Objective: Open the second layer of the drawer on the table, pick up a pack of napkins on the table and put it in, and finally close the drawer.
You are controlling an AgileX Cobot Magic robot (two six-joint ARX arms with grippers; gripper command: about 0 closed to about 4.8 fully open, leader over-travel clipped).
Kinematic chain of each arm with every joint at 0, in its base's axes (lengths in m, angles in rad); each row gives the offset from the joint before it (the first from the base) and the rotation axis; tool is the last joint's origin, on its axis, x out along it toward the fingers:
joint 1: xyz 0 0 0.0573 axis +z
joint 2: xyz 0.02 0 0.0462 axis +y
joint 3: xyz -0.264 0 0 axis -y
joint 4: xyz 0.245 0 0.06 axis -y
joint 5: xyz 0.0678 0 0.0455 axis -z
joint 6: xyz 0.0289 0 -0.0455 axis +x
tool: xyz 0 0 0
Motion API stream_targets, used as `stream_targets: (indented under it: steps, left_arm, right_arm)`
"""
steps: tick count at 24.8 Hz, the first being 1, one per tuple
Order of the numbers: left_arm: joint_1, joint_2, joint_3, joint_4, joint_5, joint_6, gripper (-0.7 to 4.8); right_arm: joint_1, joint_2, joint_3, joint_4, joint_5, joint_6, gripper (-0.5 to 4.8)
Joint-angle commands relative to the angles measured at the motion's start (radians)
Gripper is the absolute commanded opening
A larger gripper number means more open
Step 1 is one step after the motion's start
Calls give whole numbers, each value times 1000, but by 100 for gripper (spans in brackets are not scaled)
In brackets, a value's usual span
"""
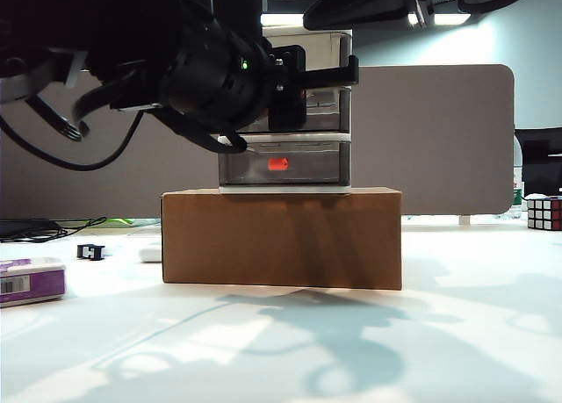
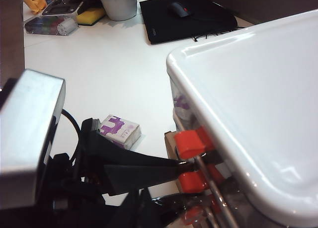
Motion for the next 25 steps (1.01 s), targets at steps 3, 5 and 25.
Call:
stream_targets:
  steps: [3,5,25]
  left_arm:
    - [9,-2,5,-5,-3,-8,118]
    - [11,-2,5,-7,-3,-8,118]
    - [16,-2,5,-9,0,-30,118]
  right_arm:
    - [1,-3,5,14,-2,-3,-5]
    - [1,-3,5,15,-2,-3,-5]
    - [1,47,5,104,109,-6,-5]
